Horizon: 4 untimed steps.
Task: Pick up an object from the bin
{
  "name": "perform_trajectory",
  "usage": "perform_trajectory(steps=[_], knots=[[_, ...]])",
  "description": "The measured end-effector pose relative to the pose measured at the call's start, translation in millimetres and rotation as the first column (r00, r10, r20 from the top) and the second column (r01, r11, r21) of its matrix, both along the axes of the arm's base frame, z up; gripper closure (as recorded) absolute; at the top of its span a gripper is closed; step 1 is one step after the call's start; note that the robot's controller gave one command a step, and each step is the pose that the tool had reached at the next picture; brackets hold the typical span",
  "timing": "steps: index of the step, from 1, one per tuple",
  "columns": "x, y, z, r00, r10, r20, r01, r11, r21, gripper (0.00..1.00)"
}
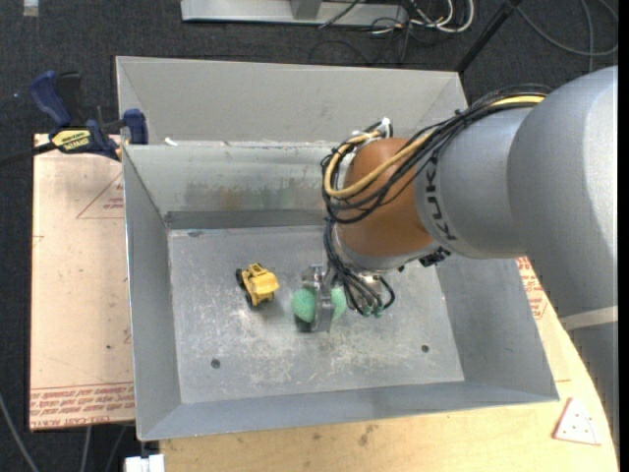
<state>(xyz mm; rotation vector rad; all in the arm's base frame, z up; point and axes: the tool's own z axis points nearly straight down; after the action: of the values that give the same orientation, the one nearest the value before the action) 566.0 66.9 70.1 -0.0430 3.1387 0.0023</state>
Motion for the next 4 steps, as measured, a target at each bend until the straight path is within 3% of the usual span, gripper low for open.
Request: perform_trajectory(steps=[2,3,4], knots=[[-0.4,0,1,1.0,0.0,-0.001,0.0,1.0,0.0,1.0],[25.9,43,53,0.999,0.042,0.0,-0.042,0.999,0.0,1.0],[25.9,43,53,0.999,0.042,0.0,-0.042,0.999,0.0,1.0]])
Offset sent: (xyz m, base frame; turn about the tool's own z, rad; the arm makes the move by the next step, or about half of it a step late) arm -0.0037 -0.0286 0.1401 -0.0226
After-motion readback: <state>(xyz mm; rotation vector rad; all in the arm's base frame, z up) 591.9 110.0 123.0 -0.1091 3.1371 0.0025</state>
